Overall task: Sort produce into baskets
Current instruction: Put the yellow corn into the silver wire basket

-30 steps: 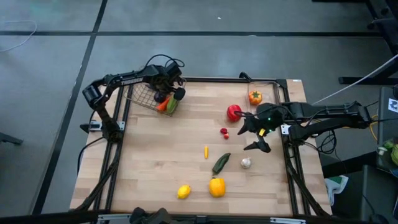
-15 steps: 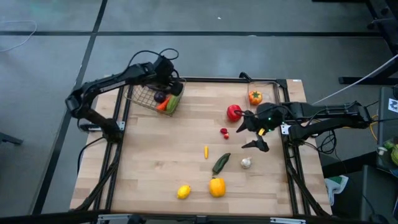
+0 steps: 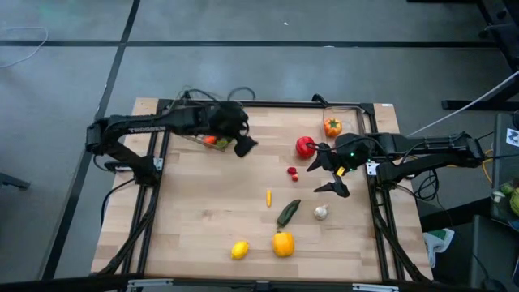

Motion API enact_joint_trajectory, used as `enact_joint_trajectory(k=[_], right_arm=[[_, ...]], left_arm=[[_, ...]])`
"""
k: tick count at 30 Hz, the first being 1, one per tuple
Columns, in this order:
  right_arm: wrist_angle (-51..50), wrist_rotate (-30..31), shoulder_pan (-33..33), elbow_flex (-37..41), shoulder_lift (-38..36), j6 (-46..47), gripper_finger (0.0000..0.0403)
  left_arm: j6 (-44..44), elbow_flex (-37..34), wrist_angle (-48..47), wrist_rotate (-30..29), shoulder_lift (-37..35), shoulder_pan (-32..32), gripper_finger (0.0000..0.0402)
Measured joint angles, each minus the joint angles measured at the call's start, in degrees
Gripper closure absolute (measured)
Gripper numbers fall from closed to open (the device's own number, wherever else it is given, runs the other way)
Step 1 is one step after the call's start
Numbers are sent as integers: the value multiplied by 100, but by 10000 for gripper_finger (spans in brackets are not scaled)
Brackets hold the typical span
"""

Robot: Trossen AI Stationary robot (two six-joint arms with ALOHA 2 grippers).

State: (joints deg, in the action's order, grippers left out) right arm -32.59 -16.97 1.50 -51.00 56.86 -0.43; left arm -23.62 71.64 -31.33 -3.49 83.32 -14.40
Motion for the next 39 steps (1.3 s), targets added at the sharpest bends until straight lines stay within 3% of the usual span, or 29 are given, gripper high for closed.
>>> enact_joint_trajectory(k=[14, 19, 30, 39], right_arm=[[1, -10, -1, 0, 0, 0, 42], [-3, -11, -2, 0, 0, 4, 42], [-5, 98, 0, 0, 0, 9, 42], [-3, 103, 0, 0, 0, 9, 42]], left_arm=[[-1032, 0, 846, -6, 726, 1551, 9], [-1911, -2, 1069, -4, 1163, 1898, 9], [-4140, -3, 1110, -9, 2317, 2206, 9], [-4929, -7, 2058, 5, 3059, 2204, 9]])
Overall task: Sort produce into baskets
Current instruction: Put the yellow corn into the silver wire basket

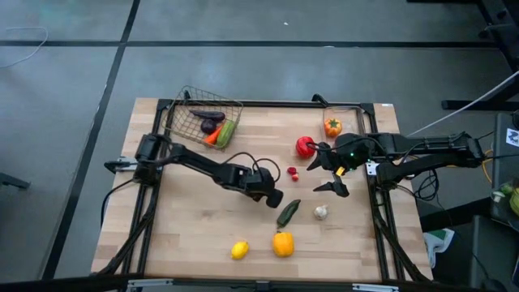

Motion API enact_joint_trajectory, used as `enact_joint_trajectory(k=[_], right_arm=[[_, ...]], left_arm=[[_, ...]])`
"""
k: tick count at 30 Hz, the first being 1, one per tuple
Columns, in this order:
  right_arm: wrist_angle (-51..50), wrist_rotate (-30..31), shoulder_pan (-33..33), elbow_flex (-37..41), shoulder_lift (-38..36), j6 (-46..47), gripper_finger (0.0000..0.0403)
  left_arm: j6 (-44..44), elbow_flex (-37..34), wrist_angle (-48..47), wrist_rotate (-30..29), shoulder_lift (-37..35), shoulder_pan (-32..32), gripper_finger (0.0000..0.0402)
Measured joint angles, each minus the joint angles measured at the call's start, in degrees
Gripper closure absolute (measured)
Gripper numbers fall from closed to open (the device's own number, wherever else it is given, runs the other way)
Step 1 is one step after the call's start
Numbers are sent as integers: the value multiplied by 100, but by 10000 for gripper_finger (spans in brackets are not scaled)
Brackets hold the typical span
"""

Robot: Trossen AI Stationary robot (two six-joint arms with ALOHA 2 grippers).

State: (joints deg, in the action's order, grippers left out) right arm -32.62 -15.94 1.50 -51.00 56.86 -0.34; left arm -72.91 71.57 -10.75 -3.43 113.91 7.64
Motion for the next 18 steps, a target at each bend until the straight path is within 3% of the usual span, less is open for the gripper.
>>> enact_joint_trajectory(k=[11, 18], right_arm=[[-2, 11, -1, 2, 2, -2, 42], [-2, 11, -2, 2, 2, -2, 42]], left_arm=[[-782, 4, 150, 38, 195, -50, 10], [-992, 4, 87, 43, 196, -118, 58]])
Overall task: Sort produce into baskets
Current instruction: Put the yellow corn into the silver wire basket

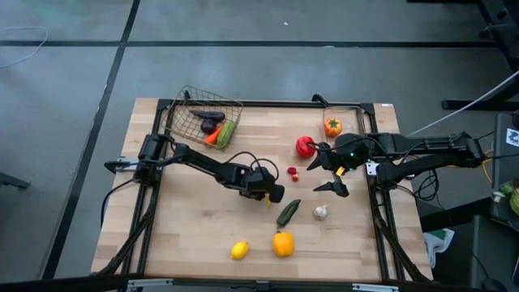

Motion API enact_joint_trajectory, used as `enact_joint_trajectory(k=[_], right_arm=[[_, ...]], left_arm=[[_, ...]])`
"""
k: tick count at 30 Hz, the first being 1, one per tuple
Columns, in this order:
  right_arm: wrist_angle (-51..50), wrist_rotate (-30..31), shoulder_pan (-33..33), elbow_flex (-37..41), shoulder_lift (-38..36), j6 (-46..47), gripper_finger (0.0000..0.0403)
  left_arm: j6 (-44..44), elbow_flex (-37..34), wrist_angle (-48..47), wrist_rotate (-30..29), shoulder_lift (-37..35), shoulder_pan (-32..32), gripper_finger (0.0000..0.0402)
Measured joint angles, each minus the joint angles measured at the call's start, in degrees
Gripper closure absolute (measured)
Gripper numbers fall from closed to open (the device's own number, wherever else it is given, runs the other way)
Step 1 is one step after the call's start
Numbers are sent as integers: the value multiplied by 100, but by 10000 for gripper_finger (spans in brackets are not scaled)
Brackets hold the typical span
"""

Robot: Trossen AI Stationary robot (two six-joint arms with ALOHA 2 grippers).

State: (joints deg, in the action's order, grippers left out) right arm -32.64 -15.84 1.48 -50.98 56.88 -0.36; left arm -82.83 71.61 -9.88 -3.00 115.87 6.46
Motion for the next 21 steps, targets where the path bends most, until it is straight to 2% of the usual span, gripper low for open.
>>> enact_joint_trajectory(k=[6, 21], right_arm=[[0, 0, 2, 0, 0, 0, 42], [2, 0, 0, 0, 0, 0, 43]], left_arm=[[-277, 4, -237, -1, 0, -94, 97], [-422, 10, -449, -1, 59, -160, 155]])
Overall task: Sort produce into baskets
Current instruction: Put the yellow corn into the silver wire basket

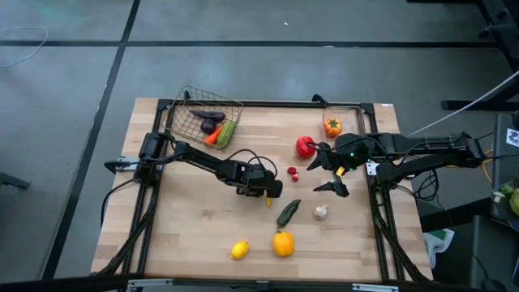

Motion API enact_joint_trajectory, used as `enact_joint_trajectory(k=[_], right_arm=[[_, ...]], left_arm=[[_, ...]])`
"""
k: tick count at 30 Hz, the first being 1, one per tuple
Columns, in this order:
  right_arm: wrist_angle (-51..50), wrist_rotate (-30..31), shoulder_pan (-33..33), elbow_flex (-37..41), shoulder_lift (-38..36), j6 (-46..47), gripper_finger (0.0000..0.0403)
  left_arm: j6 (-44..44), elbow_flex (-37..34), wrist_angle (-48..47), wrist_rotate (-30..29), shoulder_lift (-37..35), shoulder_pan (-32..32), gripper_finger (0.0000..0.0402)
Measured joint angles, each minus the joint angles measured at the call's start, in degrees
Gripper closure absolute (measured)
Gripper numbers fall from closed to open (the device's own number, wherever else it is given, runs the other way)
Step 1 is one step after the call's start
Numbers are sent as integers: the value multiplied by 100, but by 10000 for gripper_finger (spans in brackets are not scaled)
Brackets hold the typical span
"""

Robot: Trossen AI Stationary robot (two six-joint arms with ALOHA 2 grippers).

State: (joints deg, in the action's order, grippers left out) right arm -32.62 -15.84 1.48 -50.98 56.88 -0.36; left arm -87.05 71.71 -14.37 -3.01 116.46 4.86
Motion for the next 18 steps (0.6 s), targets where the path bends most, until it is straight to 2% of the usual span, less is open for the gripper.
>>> enact_joint_trajectory(k=[18], right_arm=[[-2, 0, 0, 0, 0, 0, 43]], left_arm=[[142, -3, 101, -38, 184, 81, 220]])
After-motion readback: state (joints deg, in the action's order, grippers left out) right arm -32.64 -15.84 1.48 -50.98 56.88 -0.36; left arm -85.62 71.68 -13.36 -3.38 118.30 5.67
